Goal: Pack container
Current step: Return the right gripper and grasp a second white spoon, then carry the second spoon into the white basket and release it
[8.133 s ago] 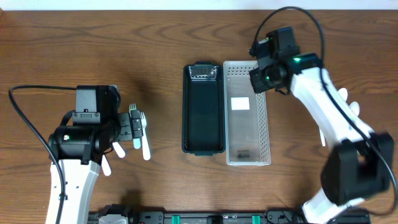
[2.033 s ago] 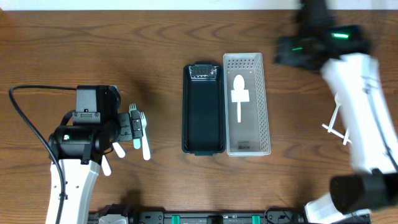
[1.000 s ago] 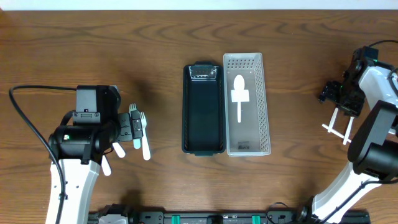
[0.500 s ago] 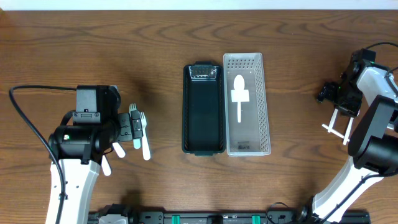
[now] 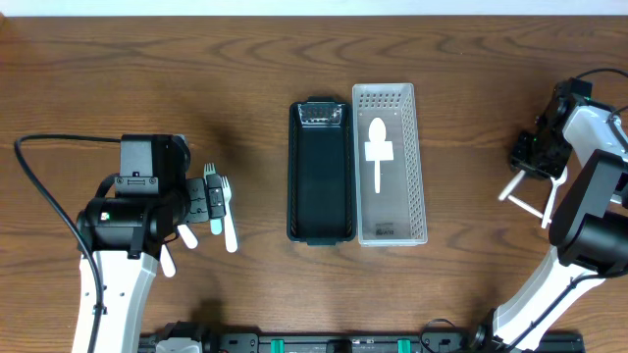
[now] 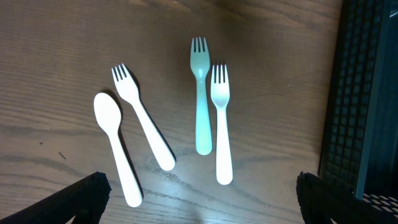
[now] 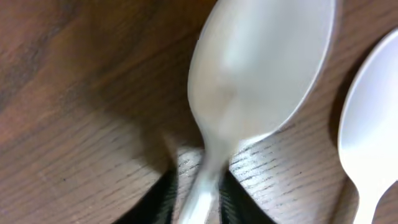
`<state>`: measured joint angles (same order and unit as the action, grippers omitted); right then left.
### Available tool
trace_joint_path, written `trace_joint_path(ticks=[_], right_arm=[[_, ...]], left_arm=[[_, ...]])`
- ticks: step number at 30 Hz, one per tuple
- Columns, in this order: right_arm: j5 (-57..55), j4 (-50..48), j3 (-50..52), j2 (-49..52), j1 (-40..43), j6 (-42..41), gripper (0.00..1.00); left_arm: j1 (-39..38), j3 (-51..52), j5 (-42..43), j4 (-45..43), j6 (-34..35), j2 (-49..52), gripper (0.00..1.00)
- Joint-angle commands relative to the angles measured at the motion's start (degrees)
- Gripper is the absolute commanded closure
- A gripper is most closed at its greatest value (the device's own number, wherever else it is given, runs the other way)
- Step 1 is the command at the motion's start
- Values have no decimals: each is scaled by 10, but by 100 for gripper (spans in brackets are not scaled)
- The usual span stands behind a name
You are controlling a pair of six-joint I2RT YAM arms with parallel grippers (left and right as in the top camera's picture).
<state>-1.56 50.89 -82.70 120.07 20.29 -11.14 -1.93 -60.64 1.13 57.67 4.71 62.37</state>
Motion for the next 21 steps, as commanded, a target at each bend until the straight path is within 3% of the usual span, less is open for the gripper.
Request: trace_joint_path(ticks=[1,10,17,21], right_arm=[[-12,0,4,24,4,1,83],[-12,-5,4,24,4,1,98],[-3,22,-10,10,-13,1,99],[15,47,-39,-49,-57,1,99]], left_arm=[[2,-12,0,2,5,1,2],[2,-12,0,1,5,1,2],[2,-12,0,1,5,1,2],[2,-12,0,2,5,1,2]])
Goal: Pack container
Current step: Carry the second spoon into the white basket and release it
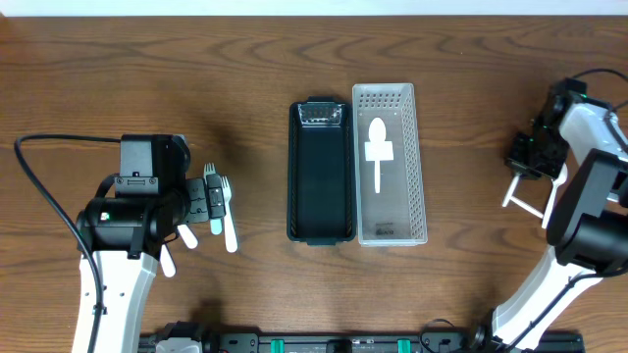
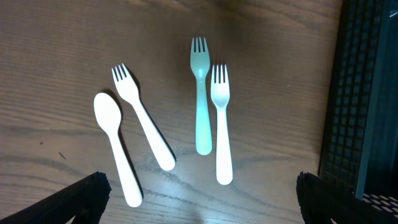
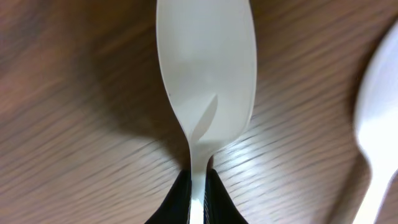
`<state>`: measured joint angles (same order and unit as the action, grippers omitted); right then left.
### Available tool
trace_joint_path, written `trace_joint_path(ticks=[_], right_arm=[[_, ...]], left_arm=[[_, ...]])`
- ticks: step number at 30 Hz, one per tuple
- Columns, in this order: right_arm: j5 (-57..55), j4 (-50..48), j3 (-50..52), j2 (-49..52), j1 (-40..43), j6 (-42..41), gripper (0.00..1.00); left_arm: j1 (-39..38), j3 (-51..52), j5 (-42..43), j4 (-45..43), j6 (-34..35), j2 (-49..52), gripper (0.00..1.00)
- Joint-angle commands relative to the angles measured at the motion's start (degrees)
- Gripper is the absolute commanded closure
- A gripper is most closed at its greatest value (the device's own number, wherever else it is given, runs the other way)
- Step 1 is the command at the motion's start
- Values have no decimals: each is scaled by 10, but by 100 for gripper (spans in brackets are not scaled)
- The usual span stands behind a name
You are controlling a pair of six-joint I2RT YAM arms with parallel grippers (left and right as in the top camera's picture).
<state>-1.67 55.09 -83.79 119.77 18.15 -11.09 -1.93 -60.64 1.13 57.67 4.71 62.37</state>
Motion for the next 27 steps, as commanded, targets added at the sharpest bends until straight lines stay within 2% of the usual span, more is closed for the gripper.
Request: trace_joint_path(ticks=[1,7,12,18,27], right_arm=[[22,10,-39,-72,-56,0,99],[36,23,-81,-196,-196,-11,99],[25,16,-82,-227,-316,-70,99],[-24,8,-64,-170,-395,-126,99],[-24,6,-57,-38,-417,-125,99]], left_arm=[[3,-12,0,2,5,1,2],[3,-12,0,3,5,1,2],[3,-12,0,4,5,1,2],[2,-12,0,4,5,1,2],[2,-12,0,4,5,1,2]])
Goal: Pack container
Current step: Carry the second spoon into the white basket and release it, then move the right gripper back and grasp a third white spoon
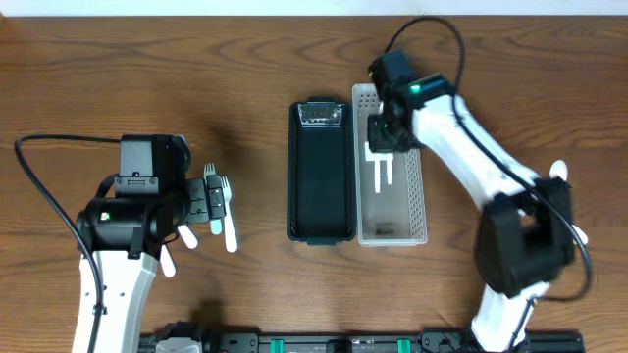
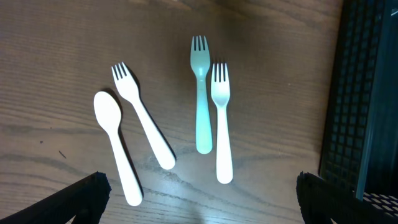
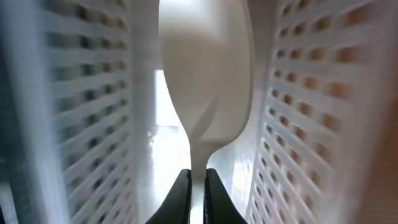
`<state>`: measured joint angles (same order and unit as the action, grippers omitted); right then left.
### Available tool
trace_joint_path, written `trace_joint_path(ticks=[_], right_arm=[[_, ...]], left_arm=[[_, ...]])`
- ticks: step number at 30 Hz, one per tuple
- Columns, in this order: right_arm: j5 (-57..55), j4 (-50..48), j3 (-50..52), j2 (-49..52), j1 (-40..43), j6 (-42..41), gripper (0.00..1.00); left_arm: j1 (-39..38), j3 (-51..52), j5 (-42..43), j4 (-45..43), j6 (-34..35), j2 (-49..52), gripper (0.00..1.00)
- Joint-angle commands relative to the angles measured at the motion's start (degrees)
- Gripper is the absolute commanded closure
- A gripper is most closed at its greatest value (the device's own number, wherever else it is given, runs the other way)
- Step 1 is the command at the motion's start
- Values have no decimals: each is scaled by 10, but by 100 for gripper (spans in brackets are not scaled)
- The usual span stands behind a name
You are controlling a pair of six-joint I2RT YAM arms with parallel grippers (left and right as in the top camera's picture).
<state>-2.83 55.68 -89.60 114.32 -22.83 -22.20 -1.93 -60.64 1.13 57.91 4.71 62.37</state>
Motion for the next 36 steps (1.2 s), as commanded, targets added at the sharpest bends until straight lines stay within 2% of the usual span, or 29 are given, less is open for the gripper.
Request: trace_joint_path(ticks=[1,3,4,5,7,8,15,20,24,29,36], right_arm=[[-12,0,1,23,-7,-14,99],[-13,-3,0,23,-7,-14,96],[-13,-6,0,22,-7,-13,91],[-13,-7,-2,17,-6,-13,78],[-12,-6,-9,8,-5,0,63],[-13,-3,-16,2,-3,9,61],[-30,55,-98,-95,52,23,59],[-30,86,-108,-179,185,18,54],[-23,134,-106,-187,326,15,51],[-14,119,-42,-169,457,28,51],[18,13,91,-139,544,47,47]], left_arm=[[3,-12,0,2,5,1,2],[2,-12,0,2,5,1,2],[2,-12,0,1,5,1,2],[2,-12,0,1,5,1,2],[2,-12,0,1,5,1,2],[2,-12,0,1,5,1,2],[2,-12,0,2,5,1,2],[3,-12,0,2,5,1,2],[2,-12,0,1,5,1,2],[3,-12,0,1,5,1,2],[2,-12,0,1,5,1,2]])
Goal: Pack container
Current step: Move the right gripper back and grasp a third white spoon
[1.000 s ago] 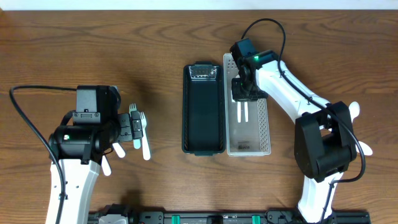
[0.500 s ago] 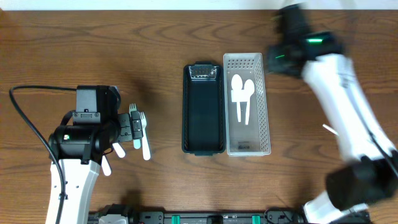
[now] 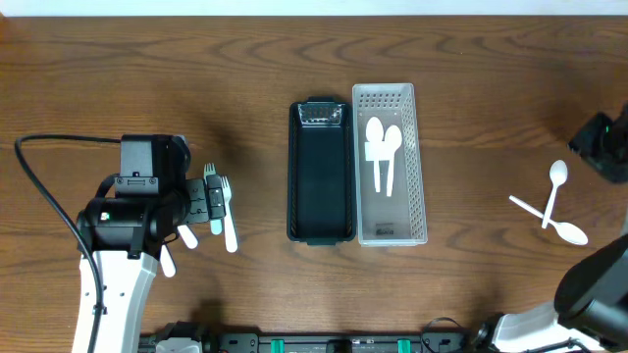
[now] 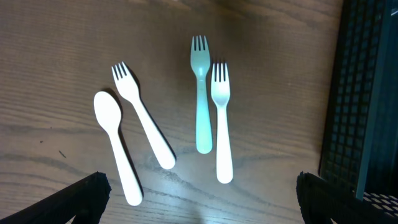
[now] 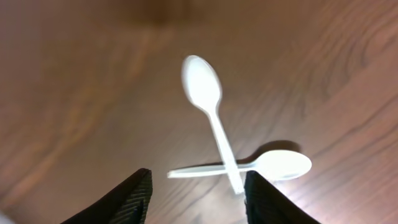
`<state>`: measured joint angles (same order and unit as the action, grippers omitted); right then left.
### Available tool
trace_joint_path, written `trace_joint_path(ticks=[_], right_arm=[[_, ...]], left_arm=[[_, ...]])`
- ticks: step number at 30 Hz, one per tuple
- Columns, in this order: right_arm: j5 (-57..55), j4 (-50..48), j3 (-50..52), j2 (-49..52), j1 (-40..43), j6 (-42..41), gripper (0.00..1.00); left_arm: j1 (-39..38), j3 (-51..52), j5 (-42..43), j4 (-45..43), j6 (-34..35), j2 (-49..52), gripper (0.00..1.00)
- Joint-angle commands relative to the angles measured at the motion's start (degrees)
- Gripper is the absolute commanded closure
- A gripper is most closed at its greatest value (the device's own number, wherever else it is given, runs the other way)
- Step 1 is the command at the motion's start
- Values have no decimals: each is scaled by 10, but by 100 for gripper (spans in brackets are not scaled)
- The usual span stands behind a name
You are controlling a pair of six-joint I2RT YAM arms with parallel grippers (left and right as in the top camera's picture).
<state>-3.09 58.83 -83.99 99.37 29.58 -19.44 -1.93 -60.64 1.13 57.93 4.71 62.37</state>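
Note:
A white perforated basket (image 3: 417,147) holds two white spoons (image 3: 383,152) side by side. A black container (image 3: 322,186) stands to its left, its edge in the left wrist view (image 4: 364,93). Two more white spoons lie crossed (image 3: 551,208) on the table at the right, seen close (image 5: 217,127). My right gripper (image 5: 196,199) hangs open above them, nothing between its fingers, at the table's right edge (image 3: 603,147). A white spoon (image 4: 115,146), a white fork (image 4: 142,115), a teal fork (image 4: 201,93) and another white fork (image 4: 220,118) lie under my open left gripper (image 4: 199,205).
The wooden table (image 3: 491,78) shows bare wood between the basket and the crossed spoons. The left arm's black cable (image 3: 39,186) loops along the left side. A black rail (image 3: 324,343) runs along the front edge.
The right gripper was shut on a spoon inside the white basket; that spoon now lies in the basket beside the first, and the gripper is open over the crossed spoons at the right. Left arm unmoved.
The right gripper stood around a spoon's handle on the table at the far right, then was shut on it. Then it held that spoon inside the white basket. Now the basket has two spoons and the gripper is back at the right, open. The left gripper stayed open over the forks.

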Motion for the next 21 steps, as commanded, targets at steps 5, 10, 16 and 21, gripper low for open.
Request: trace_joint_path(ticks=[5,10,16,21], right_arm=[[25,-70,82,40,40,24,46],[25,-90,83,83,39,28,45],[25,-102,83,124,38,35,42],[25,-109,83,151,37,39,41]], left_arm=[[2,-12,0,1,5,1,2],[3,-12,0,1,5,1,2],[2,-12,0,1,5,1,2],[2,-12,0,1,5,1,2]])
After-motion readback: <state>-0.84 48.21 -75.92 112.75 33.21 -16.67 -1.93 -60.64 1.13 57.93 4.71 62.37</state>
